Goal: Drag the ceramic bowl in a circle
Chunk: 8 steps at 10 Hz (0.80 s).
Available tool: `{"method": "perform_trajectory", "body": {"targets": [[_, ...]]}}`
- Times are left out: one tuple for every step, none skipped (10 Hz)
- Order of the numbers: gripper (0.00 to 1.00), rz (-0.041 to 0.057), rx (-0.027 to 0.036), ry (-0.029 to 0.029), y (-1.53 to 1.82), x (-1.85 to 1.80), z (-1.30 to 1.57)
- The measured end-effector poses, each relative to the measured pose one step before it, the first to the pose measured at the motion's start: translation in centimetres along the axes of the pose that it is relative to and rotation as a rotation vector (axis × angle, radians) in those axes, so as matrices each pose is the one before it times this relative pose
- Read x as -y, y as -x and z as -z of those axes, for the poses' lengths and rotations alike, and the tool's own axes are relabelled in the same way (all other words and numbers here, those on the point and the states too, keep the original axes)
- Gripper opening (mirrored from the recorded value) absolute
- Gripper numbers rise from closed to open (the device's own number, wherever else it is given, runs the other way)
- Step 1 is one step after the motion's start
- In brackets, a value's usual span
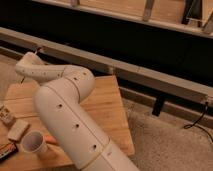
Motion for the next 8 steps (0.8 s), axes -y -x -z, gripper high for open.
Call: {"method": "perform_trajectory", "body": {"targets": [[0.01,-0.0282,-0.00908,0.00469,-0.455,0.914,-0.216],[0.06,-0.01924,-0.01099,0.01081,-0.398,0.435,-0.063],[0.16,-0.01894,-0.00843,0.021,-0.301,0.136,0.146],[0.21,-0.00335,-0.00197,0.00494,-0.064,-0.02,0.023],[0.21,0.0001,0.00023,-0.00007,0.008,-0.004,0.015],[0.21,0.00007,-0.00006,-0.00021,-0.001,0.003,-0.004],[0.21,0.00007,-0.00005,0.00003,-0.001,-0.005,-0.003],[0.21,0.00002,0.00004,0.00012,0.002,-0.007,0.002]]}}
